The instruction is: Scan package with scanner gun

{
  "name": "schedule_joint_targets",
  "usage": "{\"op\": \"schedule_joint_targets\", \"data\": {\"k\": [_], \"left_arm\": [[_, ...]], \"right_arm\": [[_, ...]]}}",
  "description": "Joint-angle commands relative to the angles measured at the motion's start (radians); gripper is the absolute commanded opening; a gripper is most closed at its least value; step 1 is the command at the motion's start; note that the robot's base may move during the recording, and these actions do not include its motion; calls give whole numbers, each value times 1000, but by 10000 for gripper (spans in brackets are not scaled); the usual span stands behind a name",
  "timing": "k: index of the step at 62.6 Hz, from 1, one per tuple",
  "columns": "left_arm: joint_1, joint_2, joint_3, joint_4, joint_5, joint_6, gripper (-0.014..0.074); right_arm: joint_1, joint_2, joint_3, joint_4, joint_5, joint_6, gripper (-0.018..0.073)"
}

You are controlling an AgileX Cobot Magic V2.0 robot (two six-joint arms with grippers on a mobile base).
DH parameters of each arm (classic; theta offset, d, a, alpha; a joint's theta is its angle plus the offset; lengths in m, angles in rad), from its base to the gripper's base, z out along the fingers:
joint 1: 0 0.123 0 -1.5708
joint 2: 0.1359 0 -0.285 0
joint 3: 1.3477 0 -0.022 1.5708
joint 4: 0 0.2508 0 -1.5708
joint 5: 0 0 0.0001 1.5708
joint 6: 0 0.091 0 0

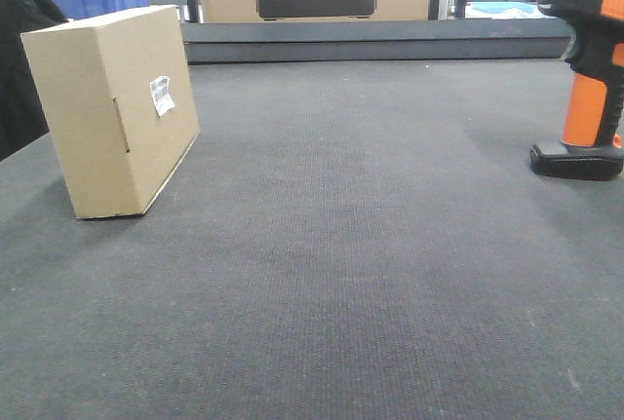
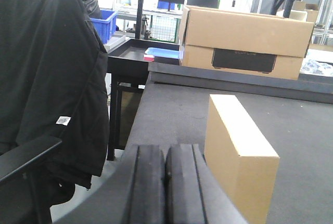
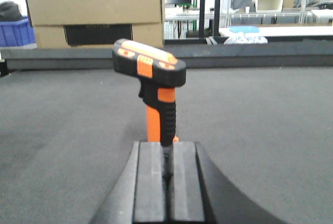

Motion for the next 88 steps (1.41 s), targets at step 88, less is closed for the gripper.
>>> {"op": "schedule_joint_targets", "data": {"k": [88], "left_arm": [[164, -73, 217, -460, -214, 512, -111]], "right_arm": [[9, -5, 3, 3, 4, 2, -165]]}}
